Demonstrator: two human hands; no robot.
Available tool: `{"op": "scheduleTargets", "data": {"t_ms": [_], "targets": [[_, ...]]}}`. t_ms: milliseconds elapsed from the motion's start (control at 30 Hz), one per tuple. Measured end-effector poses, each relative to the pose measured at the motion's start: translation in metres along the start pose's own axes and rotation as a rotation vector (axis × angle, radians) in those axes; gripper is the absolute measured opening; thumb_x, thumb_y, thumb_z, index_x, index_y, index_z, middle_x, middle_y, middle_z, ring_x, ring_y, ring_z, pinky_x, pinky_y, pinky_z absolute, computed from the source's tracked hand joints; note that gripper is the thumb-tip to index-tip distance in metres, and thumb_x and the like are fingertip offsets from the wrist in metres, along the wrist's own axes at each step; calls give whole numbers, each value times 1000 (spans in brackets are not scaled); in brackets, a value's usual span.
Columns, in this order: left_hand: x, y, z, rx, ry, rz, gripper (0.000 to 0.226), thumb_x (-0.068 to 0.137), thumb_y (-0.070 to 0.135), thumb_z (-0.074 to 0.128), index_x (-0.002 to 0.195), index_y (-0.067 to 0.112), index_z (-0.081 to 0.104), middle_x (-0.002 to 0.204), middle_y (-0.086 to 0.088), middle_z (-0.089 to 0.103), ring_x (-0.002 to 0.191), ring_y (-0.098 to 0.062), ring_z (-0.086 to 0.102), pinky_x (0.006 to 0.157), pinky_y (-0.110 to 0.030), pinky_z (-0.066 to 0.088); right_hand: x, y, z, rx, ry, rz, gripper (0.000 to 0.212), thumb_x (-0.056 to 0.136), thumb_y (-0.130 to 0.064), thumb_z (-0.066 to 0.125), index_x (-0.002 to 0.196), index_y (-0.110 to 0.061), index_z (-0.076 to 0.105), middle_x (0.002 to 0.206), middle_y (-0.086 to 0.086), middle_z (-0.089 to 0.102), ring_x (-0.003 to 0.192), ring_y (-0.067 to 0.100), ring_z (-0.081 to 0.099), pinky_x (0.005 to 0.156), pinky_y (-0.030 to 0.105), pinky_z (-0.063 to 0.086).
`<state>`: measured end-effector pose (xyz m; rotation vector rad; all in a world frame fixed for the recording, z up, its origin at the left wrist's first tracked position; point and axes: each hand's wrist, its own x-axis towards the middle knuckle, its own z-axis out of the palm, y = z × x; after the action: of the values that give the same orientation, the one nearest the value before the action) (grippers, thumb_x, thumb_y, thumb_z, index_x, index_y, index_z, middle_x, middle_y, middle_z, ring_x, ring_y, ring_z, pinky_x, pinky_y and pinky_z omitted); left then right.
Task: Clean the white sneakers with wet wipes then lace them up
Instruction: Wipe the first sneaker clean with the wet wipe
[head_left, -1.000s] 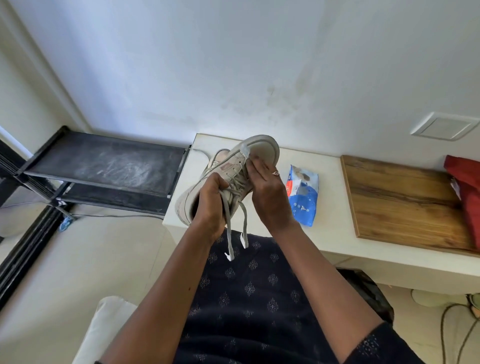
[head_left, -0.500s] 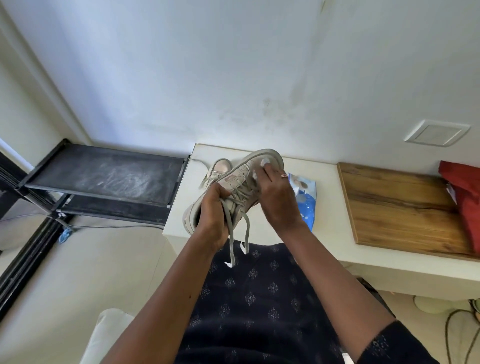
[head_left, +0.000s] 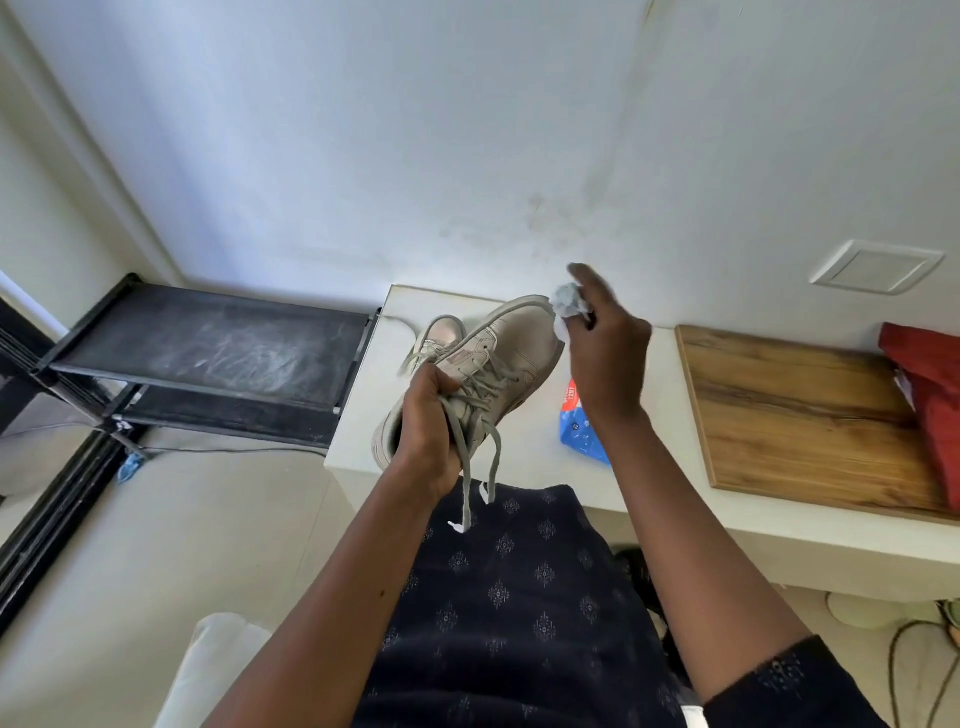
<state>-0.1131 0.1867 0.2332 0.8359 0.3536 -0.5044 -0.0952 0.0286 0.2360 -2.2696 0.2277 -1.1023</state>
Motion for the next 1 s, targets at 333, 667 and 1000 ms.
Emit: {"op": "scheduleTargets", "data": {"t_ms": [333, 667, 1000], "targets": [[-3, 2, -3, -44, 43, 35, 76, 53, 18, 50, 123, -11, 52, 112, -25, 58, 100, -34, 51, 92, -40, 33, -53, -7, 30, -85, -271, -317, 42, 73, 14, 58, 114, 6, 63, 121, 22, 59, 105, 33, 62, 73, 39, 56], [-10, -4, 2, -51, 18, -3, 82, 51, 20, 52, 127, -10, 49, 117, -26, 56, 102, -35, 51, 90, -37, 38, -36, 7, 25, -220, -278, -462, 27, 81, 4, 58, 106, 5, 67, 111, 17, 67, 86, 30, 69, 57, 37, 58], [0, 0, 8, -64, -99, 3, 51, 62, 17, 41, 106, -2, 56, 96, -19, 54, 73, -25, 51, 70, -33, 39, -28, -20, 30, -32, -280, -218, 47, 70, 21, 58, 114, 4, 63, 125, 18, 58, 119, 32, 53, 96, 22, 36]]}}
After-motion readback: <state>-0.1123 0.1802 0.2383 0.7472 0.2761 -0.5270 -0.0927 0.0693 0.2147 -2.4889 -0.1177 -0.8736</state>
